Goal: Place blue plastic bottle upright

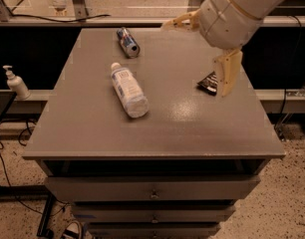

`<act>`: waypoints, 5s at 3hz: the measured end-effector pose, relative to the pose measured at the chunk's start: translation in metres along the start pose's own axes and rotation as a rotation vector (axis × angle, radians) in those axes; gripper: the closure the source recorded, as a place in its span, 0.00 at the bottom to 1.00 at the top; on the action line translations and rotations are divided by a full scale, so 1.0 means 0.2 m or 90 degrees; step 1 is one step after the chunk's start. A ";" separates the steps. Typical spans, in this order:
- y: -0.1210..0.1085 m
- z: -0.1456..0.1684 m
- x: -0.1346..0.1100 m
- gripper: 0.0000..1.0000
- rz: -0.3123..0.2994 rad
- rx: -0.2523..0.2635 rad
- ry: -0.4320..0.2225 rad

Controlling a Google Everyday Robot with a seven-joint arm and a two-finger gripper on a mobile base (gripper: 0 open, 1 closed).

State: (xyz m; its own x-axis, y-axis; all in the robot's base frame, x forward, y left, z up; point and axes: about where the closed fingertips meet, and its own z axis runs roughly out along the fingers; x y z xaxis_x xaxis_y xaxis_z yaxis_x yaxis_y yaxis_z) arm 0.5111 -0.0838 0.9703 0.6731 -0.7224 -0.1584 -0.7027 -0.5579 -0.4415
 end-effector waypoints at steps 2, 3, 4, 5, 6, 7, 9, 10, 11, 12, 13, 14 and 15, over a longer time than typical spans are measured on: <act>-0.30 0.24 -0.03 0.00 -0.345 -0.082 0.095; -0.45 0.37 -0.01 0.00 -0.483 -0.102 0.093; -0.55 0.51 -0.01 0.00 -0.572 -0.120 0.057; -0.57 0.67 0.00 0.00 -0.605 -0.129 0.013; -0.54 0.83 0.04 0.00 -0.615 -0.144 -0.013; -0.54 0.94 0.03 0.00 -0.635 -0.166 -0.020; -0.46 1.15 -0.06 0.17 -0.678 -0.247 -0.036; -0.48 1.16 -0.10 0.41 -0.696 -0.269 -0.025; -0.50 1.12 -0.11 0.64 -0.696 -0.269 -0.025; -0.51 1.09 -0.11 0.87 -0.696 -0.269 -0.025; -0.63 0.96 -0.23 1.00 -0.709 -0.268 0.007; -0.73 0.76 -0.45 1.00 -0.755 -0.222 0.017; -0.76 0.77 -0.46 1.00 -0.758 -0.207 0.024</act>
Offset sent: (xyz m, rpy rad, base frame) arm 0.0898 0.0894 -0.0246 -0.5177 -0.3479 0.7767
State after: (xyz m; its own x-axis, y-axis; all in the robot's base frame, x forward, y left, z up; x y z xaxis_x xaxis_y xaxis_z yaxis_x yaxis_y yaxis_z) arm 0.5916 0.1303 0.9164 0.9294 0.2964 0.2201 0.3148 -0.9477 -0.0530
